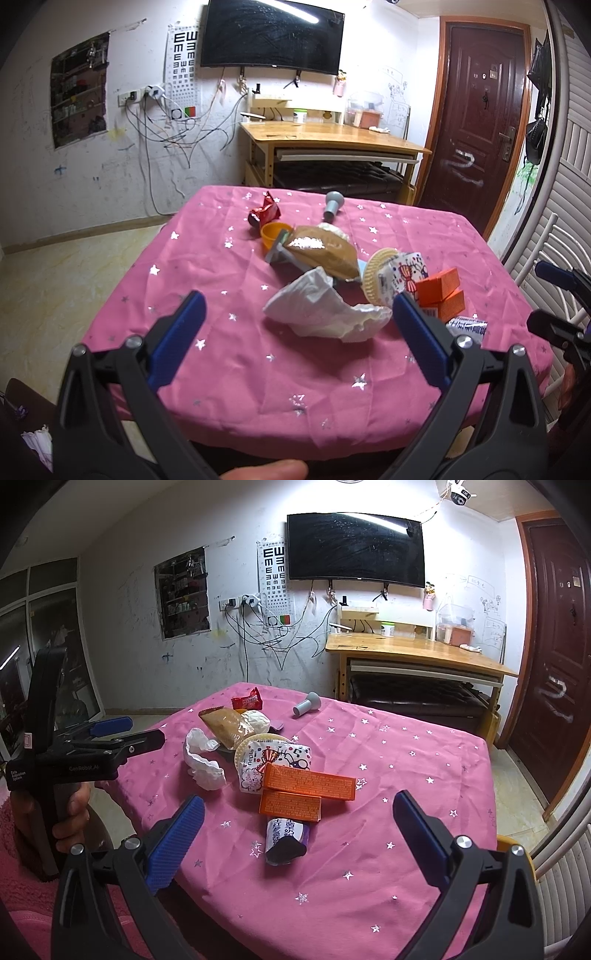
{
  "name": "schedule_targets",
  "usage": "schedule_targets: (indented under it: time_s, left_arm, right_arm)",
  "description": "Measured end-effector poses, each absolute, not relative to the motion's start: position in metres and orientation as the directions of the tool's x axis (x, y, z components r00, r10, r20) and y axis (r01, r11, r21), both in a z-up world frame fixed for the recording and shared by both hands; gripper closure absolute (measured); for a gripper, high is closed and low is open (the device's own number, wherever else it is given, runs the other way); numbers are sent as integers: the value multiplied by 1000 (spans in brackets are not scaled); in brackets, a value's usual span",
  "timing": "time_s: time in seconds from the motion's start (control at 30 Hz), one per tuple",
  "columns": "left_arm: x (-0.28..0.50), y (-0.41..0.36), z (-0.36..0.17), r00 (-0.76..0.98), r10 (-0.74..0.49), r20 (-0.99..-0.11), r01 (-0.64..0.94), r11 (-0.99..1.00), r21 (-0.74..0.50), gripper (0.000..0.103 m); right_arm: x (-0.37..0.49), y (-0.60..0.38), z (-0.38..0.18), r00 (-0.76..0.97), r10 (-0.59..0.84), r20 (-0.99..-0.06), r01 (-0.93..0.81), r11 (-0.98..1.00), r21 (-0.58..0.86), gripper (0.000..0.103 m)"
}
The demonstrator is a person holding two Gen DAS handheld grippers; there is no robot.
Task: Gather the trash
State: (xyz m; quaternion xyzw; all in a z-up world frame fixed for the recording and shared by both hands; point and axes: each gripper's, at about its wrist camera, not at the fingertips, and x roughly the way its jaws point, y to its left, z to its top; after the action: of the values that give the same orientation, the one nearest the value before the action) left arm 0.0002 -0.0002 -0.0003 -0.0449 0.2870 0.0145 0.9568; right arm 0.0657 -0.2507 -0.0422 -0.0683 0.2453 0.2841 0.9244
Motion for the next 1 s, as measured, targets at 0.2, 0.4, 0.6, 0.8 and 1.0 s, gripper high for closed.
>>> schedule_targets:
  time_s: [0.2, 0.4, 0.6, 0.8, 1.0]
  left_arm:
    - [0, 0, 0, 834, 2, -551, -53, 996, -77, 6]
    - [0, 0, 0, 834, 2, -551, -53, 996, -77, 6]
    - [0, 0, 0, 833, 1, -553, -53, 996, -77, 6]
    - [9, 3, -8, 825, -32, -565, -19, 996, -84, 6]
    - [30, -1, -13, 814, -26, -580, 3, 999, -41, 6]
  right_arm:
    - [65, -249, -43, 717, 491, -495, -560, 828, 11, 7]
    - [65, -246, -44, 714, 491, -499, -563, 826, 6, 7]
    - [67, -245, -46, 710, 492, -504, -566, 824, 8, 7]
    - [77, -245, -52, 703, 492, -514, -551, 833, 44, 7]
    - [92, -241, -63, 659, 532, -532, -562, 818, 122, 7]
